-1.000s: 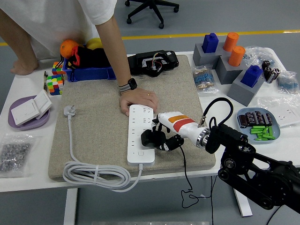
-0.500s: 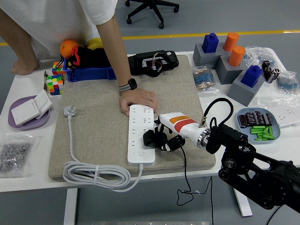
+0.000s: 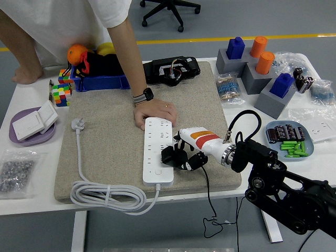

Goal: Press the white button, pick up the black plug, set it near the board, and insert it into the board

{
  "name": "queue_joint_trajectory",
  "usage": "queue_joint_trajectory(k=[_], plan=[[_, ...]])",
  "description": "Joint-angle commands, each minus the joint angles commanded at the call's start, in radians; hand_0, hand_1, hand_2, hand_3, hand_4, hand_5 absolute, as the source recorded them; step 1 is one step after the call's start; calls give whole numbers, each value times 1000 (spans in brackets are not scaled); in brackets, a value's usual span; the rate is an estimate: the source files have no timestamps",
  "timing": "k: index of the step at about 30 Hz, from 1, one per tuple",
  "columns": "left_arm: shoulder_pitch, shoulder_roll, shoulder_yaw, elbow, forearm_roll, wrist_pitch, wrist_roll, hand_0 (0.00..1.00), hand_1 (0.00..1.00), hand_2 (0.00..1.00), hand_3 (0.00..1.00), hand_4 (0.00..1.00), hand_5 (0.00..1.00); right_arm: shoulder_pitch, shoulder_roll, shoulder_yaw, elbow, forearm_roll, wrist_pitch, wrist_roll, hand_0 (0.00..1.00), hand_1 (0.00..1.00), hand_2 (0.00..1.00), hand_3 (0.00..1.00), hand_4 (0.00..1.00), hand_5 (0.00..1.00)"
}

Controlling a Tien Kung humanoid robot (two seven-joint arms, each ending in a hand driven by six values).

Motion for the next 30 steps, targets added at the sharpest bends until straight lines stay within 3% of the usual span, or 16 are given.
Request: queue_joint_trajectory(k=[30], plan=[[0, -1, 1, 0, -1, 0, 0, 833, 800, 779, 805, 602, 500, -7, -3, 11, -1, 4, 4, 5, 377, 471, 527, 450, 891, 41]])
